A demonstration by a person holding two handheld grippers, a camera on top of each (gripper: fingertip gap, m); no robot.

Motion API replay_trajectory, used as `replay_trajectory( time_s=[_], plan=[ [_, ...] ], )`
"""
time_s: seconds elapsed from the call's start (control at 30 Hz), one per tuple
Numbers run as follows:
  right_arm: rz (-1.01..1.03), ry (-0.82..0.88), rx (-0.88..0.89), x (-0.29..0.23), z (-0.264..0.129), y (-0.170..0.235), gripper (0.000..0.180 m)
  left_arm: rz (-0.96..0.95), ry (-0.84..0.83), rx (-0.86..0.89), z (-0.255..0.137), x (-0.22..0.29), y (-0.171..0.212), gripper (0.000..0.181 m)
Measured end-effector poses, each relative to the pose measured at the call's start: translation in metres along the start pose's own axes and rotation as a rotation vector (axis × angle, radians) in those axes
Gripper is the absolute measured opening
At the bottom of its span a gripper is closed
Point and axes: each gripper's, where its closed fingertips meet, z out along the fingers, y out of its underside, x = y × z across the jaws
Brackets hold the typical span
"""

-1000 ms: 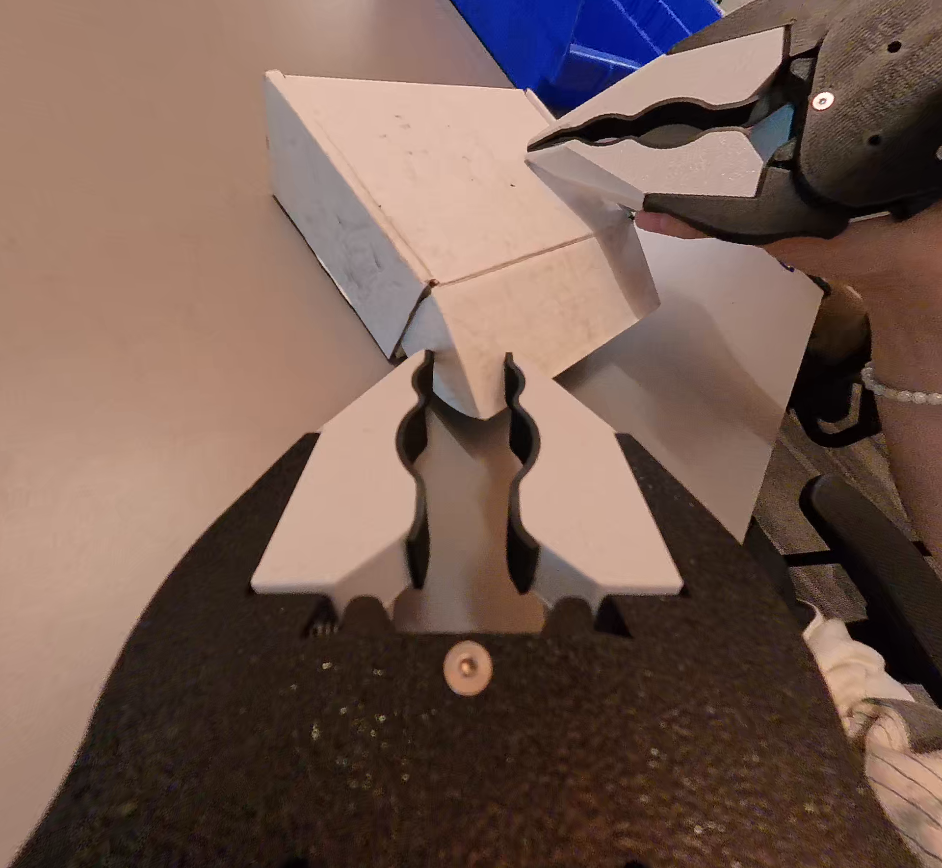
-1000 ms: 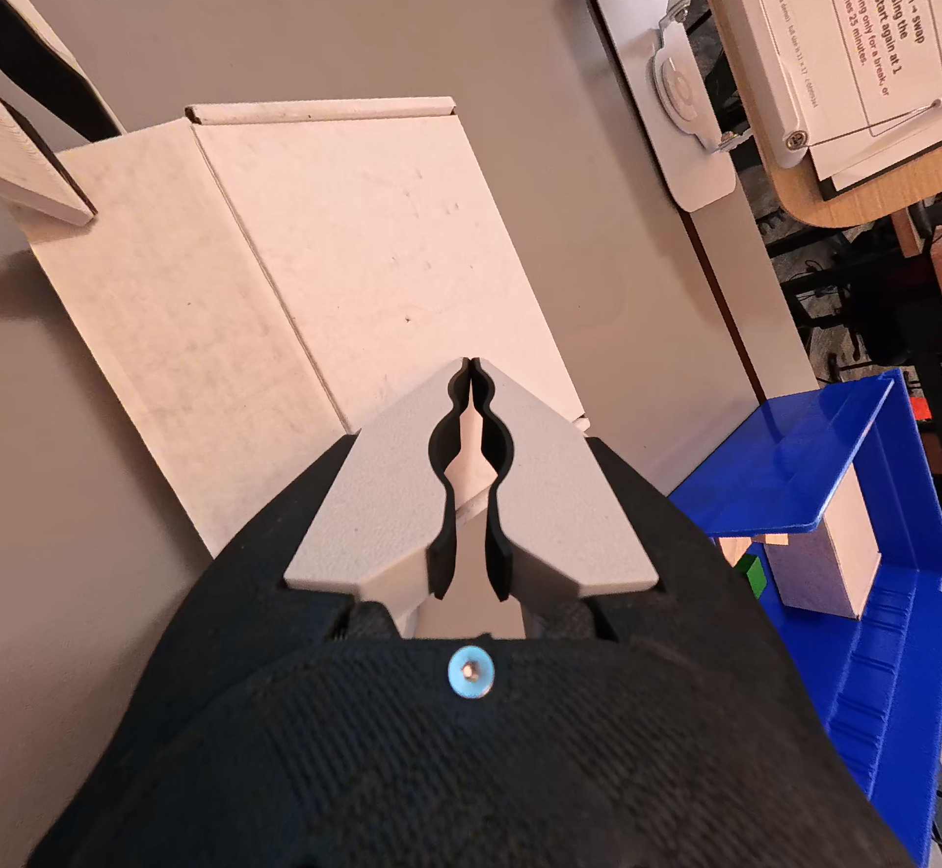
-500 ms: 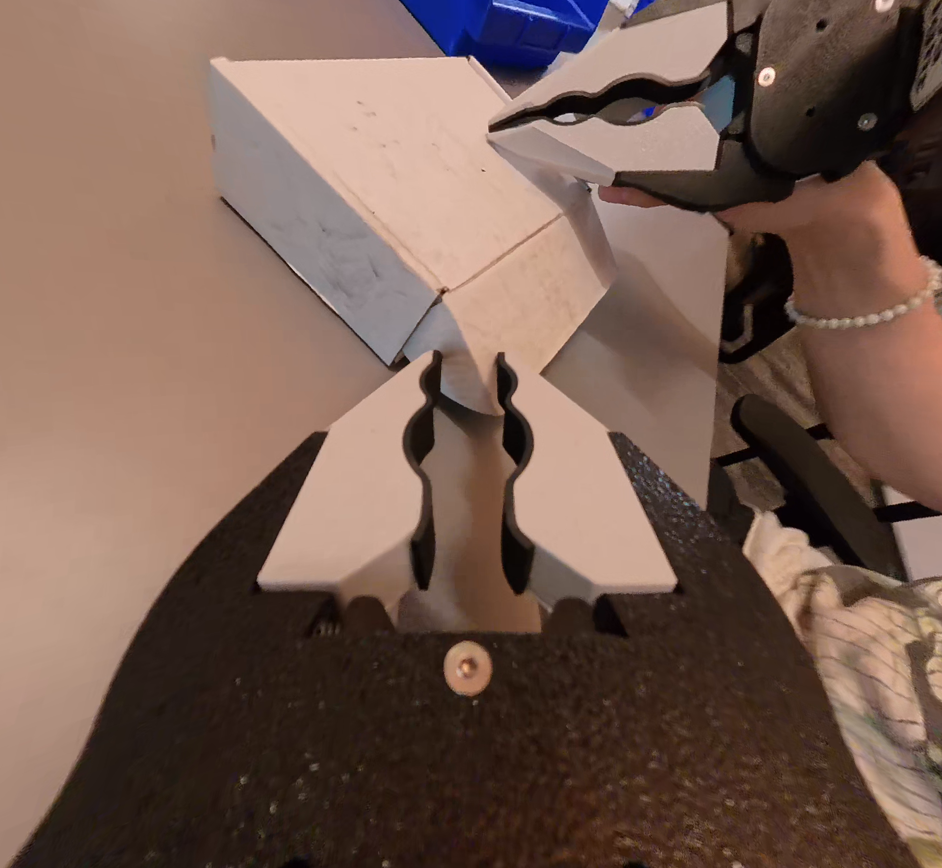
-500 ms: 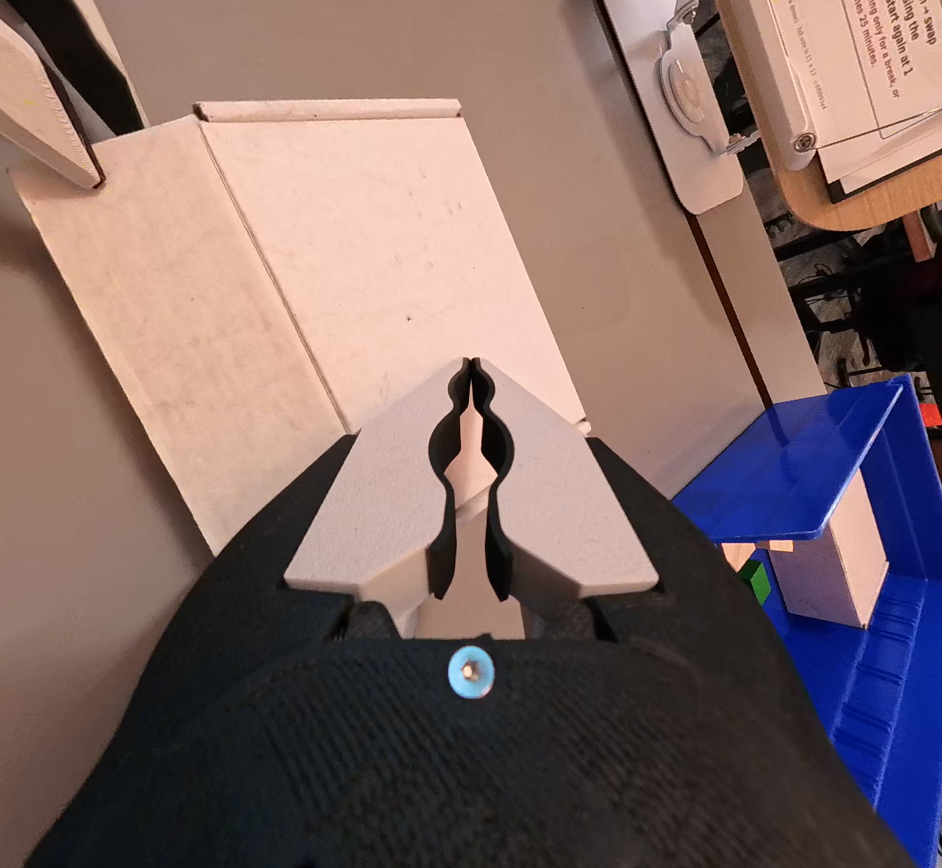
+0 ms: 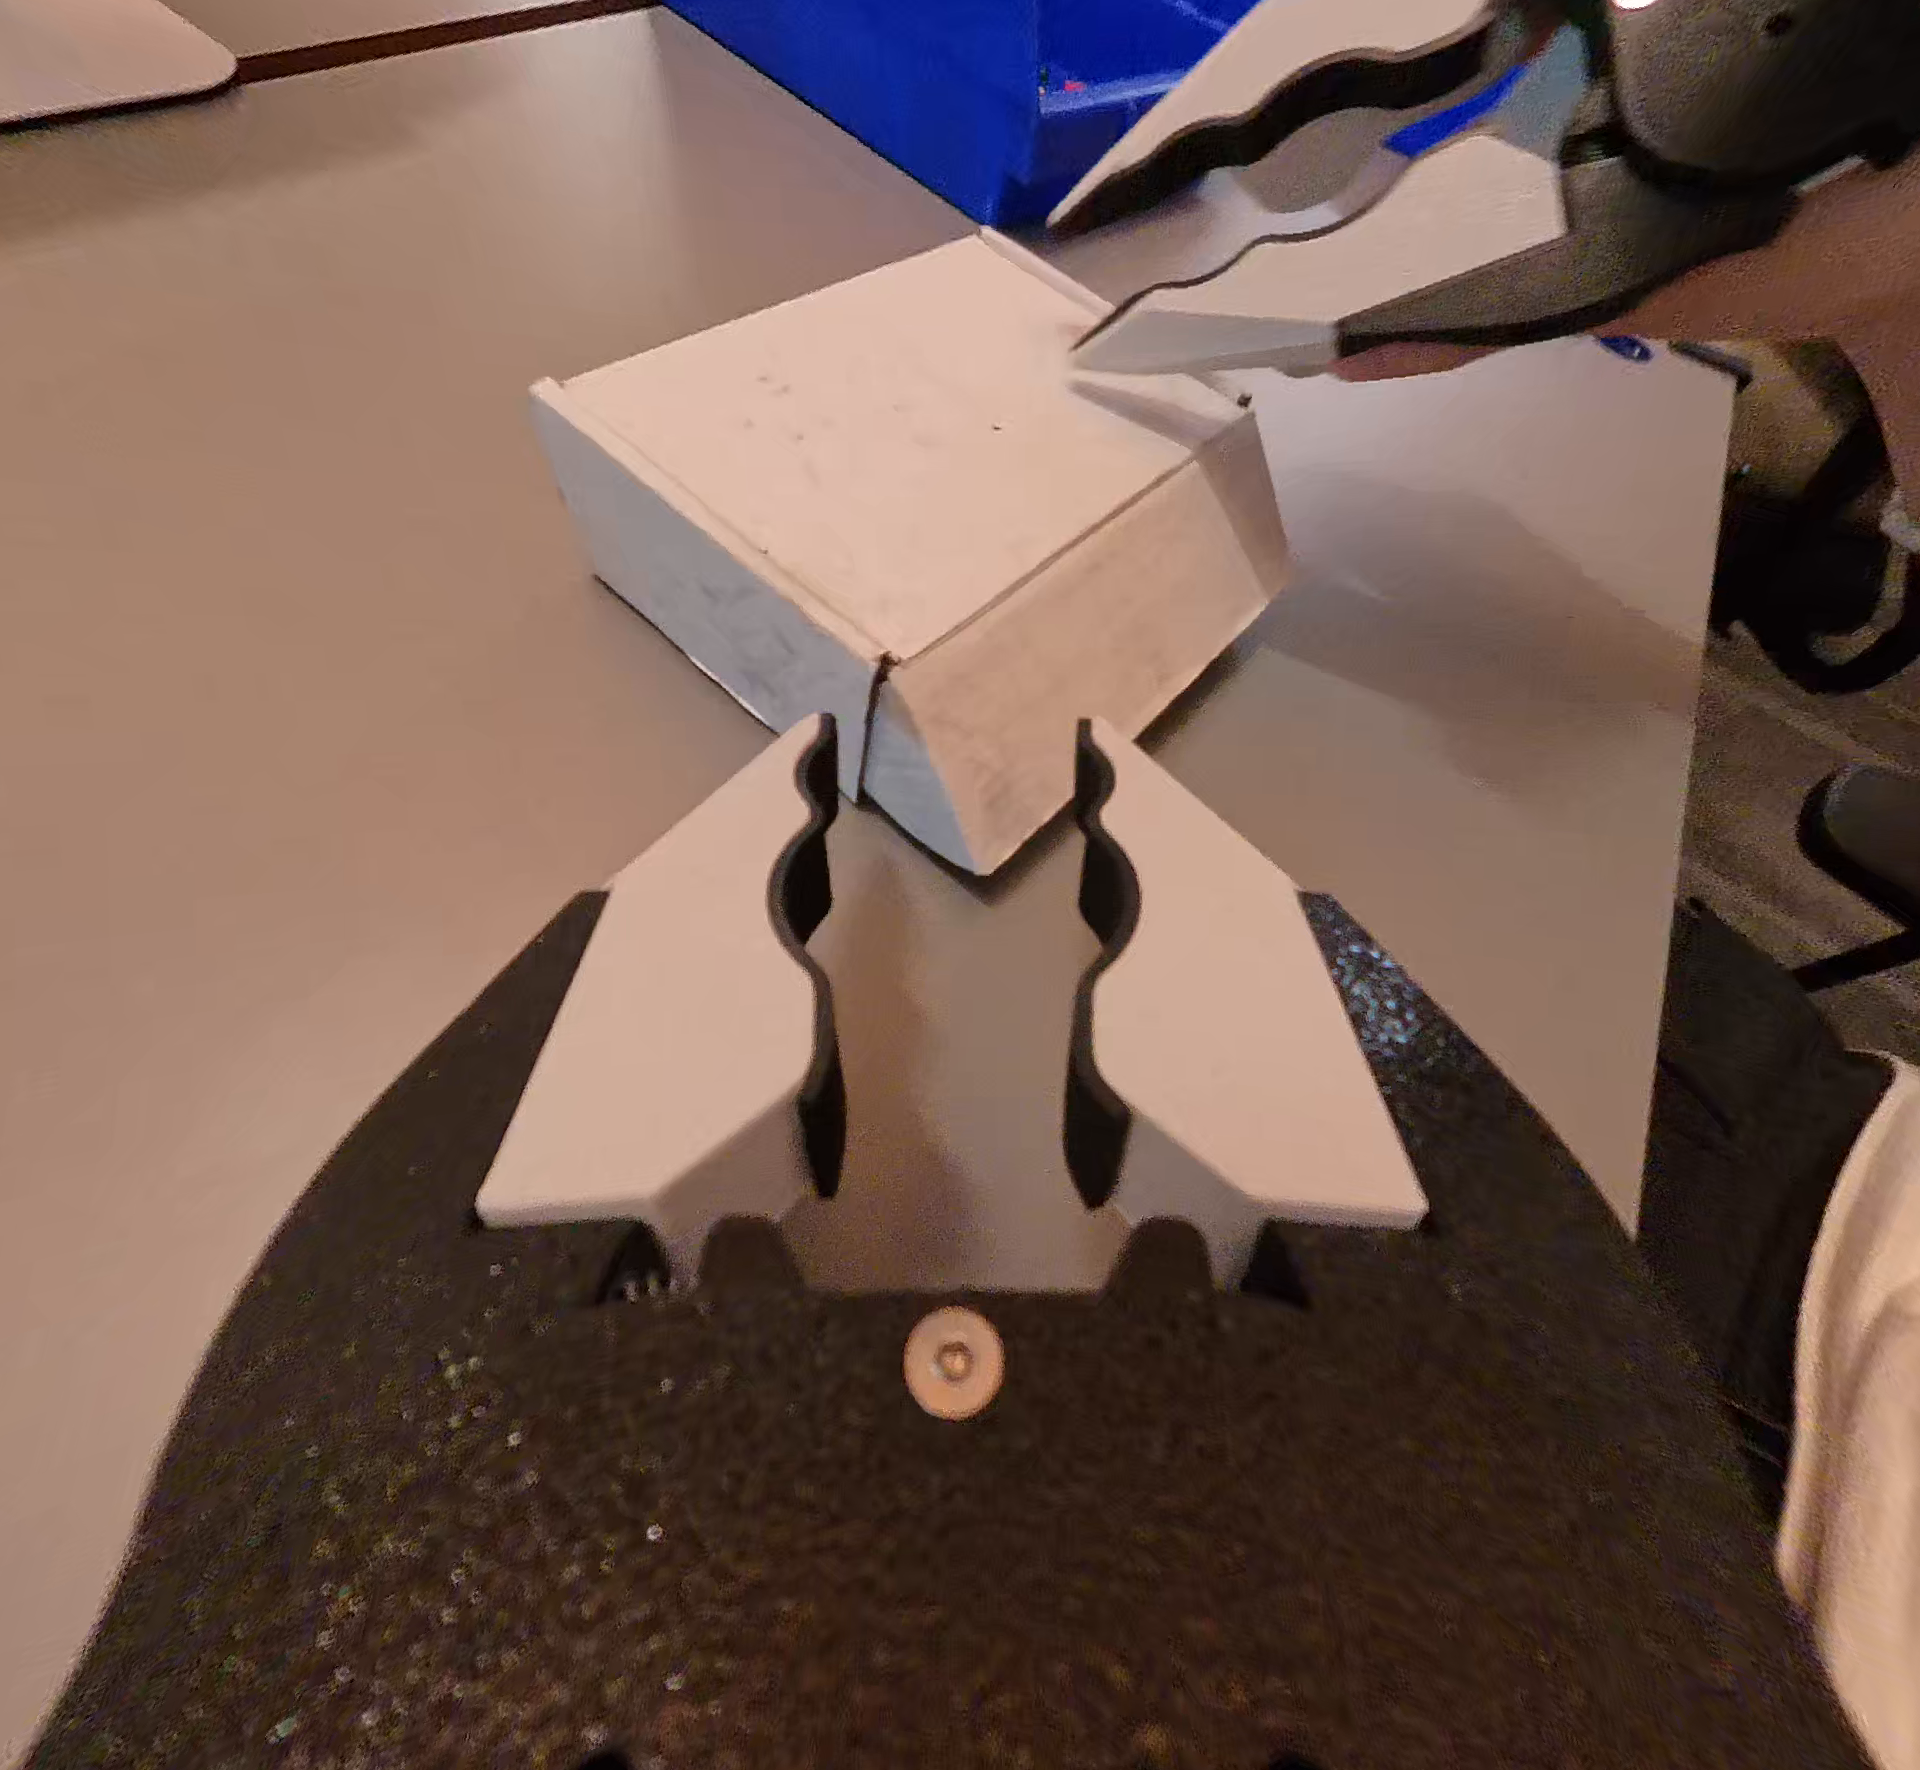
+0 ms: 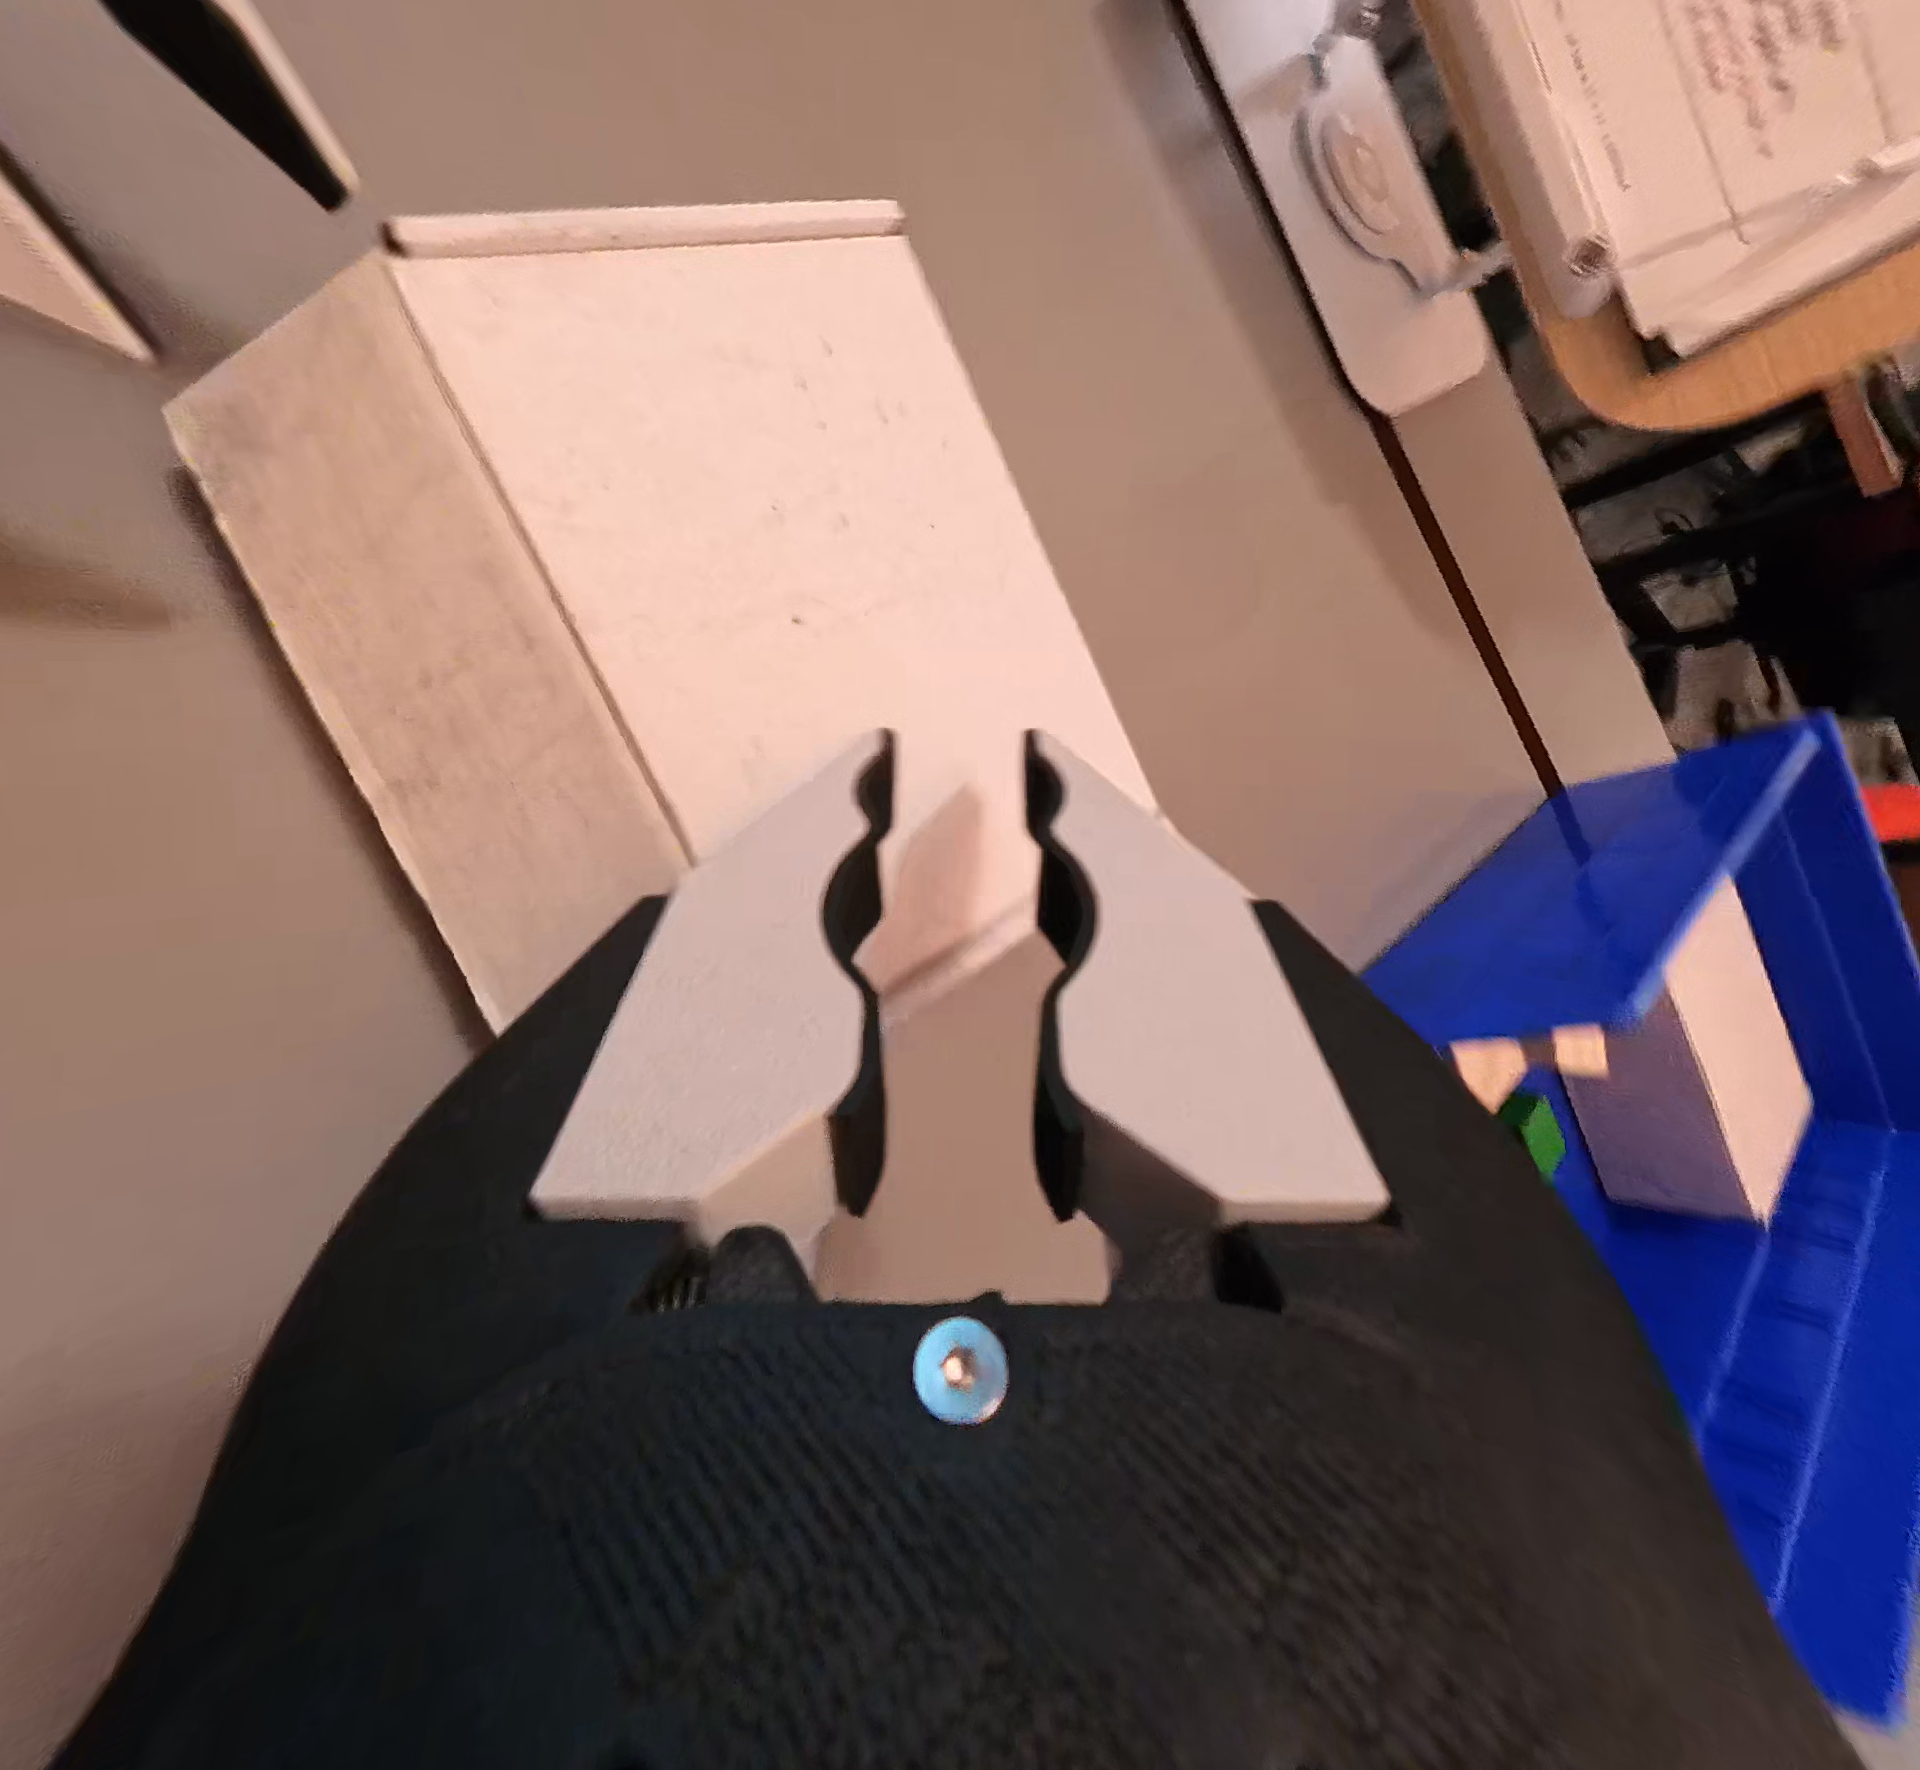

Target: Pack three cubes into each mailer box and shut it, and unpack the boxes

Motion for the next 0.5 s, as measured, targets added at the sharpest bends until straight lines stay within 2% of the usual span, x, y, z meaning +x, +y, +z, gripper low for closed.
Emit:
replay_trajectory(
  time_s=[0.03, 0.1, 0.17, 0.23, 0.3, 0.37, 0.43, 0.5],
  plan=[
    [0.045, 0.031, -0.003, 0.006, -0.009, 0.003, 0.029, -0.014, 0.002, 0.010, -0.004, -0.002, -0.001, 0.046],
    [0.179, 0.026, -0.004, 0.006, -0.030, 0.014, 0.046, -0.022, -0.009, 0.022, -0.010, -0.008, -0.003, 0.052],
    [0.290, -0.090, -0.017, -0.017, -0.046, 0.031, 0.057, 0.003, -0.018, 0.028, -0.016, -0.013, -0.005, 0.060],
    [0.297, -0.108, -0.022, -0.029, -0.054, 0.050, 0.067, 0.062, -0.032, 0.022, -0.021, -0.018, -0.007, 0.069],
    [0.235, -0.039, -0.031, -0.027, -0.054, 0.067, 0.061, 0.153, -0.046, 0.011, -0.022, -0.021, -0.009, 0.074],
    [0.137, 0.034, 0.021, -0.027, -0.051, 0.066, 0.057, 0.245, -0.080, 0.009, -0.020, -0.025, -0.015, 0.075],
    [-0.053, 0.031, 0.060, -0.044, -0.048, 0.059, 0.062, 0.288, -0.103, 0.017, -0.015, -0.028, -0.026, 0.074],
    [-0.187, 0.086, 0.052, -0.051, -0.045, 0.058, 0.067, 0.265, -0.141, -0.010, -0.008, -0.038, -0.036, 0.065]
  ],
)
